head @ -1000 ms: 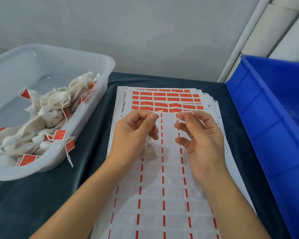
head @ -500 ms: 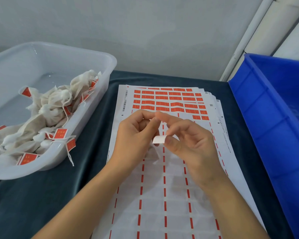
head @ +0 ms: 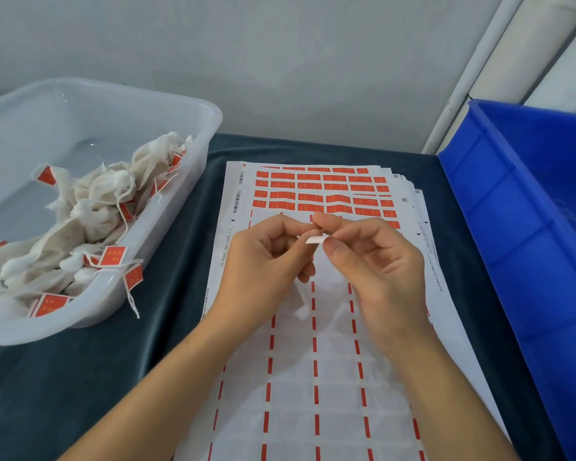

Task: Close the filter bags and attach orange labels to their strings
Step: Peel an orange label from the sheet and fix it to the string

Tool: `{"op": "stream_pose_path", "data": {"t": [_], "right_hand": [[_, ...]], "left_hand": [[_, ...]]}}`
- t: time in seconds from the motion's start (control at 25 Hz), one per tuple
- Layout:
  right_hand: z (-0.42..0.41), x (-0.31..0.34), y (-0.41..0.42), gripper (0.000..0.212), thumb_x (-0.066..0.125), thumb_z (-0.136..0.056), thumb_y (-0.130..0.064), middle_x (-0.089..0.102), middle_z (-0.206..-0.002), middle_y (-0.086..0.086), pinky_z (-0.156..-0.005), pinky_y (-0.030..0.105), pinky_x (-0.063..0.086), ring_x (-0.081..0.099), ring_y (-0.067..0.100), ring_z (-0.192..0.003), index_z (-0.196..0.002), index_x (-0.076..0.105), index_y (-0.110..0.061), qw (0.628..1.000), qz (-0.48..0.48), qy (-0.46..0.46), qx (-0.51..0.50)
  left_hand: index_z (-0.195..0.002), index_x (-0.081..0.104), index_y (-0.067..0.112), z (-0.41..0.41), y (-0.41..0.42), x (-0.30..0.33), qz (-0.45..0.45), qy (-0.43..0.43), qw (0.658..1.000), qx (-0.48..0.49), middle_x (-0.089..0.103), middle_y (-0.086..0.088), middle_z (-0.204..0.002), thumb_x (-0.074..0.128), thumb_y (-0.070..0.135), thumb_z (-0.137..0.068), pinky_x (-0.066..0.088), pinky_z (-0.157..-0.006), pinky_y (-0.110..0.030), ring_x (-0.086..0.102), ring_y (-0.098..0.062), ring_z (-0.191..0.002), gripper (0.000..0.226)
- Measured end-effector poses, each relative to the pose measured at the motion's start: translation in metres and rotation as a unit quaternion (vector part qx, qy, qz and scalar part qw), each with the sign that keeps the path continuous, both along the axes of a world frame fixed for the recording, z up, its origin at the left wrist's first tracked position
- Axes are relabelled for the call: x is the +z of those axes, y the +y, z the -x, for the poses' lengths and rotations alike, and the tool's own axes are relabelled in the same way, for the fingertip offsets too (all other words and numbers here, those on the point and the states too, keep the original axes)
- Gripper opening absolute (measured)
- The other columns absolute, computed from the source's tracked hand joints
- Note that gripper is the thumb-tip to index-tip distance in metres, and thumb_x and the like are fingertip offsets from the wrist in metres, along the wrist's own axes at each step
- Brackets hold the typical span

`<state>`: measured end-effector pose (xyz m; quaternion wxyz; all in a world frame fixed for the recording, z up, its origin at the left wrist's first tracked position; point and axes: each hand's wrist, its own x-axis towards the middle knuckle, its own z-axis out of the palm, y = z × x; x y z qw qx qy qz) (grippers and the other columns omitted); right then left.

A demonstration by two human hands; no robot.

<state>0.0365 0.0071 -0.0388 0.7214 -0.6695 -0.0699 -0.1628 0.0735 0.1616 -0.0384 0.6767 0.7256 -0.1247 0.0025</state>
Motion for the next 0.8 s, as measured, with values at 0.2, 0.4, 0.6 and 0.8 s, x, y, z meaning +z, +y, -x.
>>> {"op": "stream_pose_path", "data": {"t": [0.2, 0.4, 0.6, 0.8], "right_hand": [[-0.002, -0.003, -0.003, 0.01, 0.074, -0.091, -0.011, 0.079, -0.109, 0.003, -0.093, 0.028, 0.058, 0.073, 0.023, -0.111, -0.1, 0.073, -0.008, 0.999, -0.022, 0.007, -0.033], [-0.003, -0.001, -0.005, 0.007, 0.075, -0.087, -0.017, 0.078, -0.106, 0.006, -0.097, 0.041, 0.058, 0.072, 0.029, -0.111, -0.093, 0.077, -0.02, 0.996, -0.067, 0.042, -0.053], [-0.005, 0.003, -0.007, 0.008, 0.077, -0.087, -0.015, 0.077, -0.108, 0.013, -0.096, 0.037, 0.058, 0.073, 0.031, -0.11, -0.095, 0.075, -0.013, 0.987, -0.138, 0.062, -0.058], [-0.005, 0.006, -0.01, 0.028, 0.074, -0.082, -0.034, 0.076, -0.119, 0.003, -0.094, 0.033, 0.06, 0.072, 0.023, -0.115, -0.105, 0.072, -0.018, 0.98, -0.167, 0.092, -0.06]], "left_hand": [[-0.091, 0.074, 0.024, 0.003, -0.003, 0.002, -0.011, 0.003, 1.0, 0.001, 0.075, 0.008, -0.068, 0.074, 0.034, -0.093, 0.048, -0.052, -0.009, 0.07, -0.007, -0.059, 0.01], [-0.092, 0.073, 0.029, 0.0, -0.001, 0.002, -0.044, -0.008, 0.999, -0.014, 0.075, 0.015, -0.079, 0.074, 0.03, -0.094, 0.053, -0.061, -0.01, 0.074, -0.007, -0.074, 0.002], [-0.092, 0.073, 0.034, -0.004, 0.001, 0.0, -0.115, 0.009, 0.993, -0.038, 0.074, 0.02, -0.086, 0.07, 0.031, -0.098, 0.056, -0.071, -0.012, 0.073, -0.004, -0.085, 0.008], [-0.091, 0.074, 0.026, -0.003, -0.001, 0.0, -0.067, 0.057, 0.996, -0.03, 0.075, 0.012, -0.077, 0.067, 0.028, -0.1, 0.052, -0.064, -0.009, 0.073, -0.005, -0.072, 0.011]]}}
